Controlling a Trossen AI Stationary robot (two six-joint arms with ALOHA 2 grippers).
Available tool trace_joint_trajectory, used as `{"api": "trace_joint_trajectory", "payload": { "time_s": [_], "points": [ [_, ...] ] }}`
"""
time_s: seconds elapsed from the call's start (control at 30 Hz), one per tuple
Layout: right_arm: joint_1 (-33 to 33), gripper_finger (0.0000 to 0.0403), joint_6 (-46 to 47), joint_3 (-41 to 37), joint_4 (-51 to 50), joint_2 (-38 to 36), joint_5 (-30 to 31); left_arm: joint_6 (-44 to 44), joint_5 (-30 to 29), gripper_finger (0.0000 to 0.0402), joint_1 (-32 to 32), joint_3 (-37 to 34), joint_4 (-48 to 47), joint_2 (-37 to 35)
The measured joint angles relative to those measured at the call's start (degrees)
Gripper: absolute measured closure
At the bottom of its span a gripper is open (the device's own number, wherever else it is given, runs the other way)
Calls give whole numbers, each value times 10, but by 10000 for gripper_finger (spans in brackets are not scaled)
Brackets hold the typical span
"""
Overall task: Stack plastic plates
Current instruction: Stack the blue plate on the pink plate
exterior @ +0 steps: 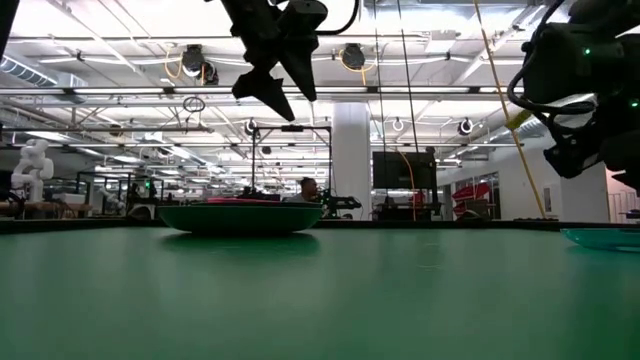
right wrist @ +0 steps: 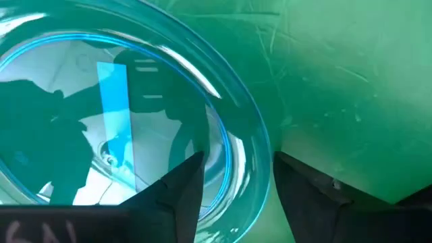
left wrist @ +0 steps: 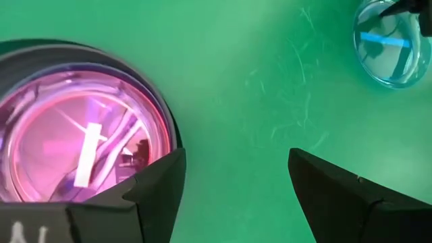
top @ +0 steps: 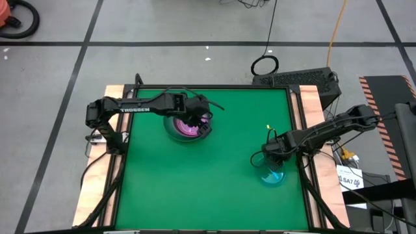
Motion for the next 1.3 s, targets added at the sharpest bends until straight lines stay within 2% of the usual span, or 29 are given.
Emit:
{"api": "trace_joint_trajectory", "payload": {
  "time_s": [0.23, 0.57, 0.77, 0.93, 1.17, 1.3],
  "points": [
    [0, 264, -3, -1, 31, 0, -12, -38, -20, 135, -18, 0, -14, 0],
    [0, 352, -38, 0, 39, 0, -13, -116, -69, 135, -48, 0, -11, 0],
    [0, 394, -47, 0, 49, -2, -16, -133, -96, 135, -61, 0, -8, 0],
    [0, 399, -45, 23, 51, -10, -12, -138, -107, 135, -66, 0, -8, 0],
    [-4, 401, -45, 78, 54, -19, -8, -202, -107, 135, -85, 0, -2, 0],
    [-14, 401, -45, 110, 55, -19, -5, -233, -107, 135, -102, 0, 33, 0]
  ]
}}
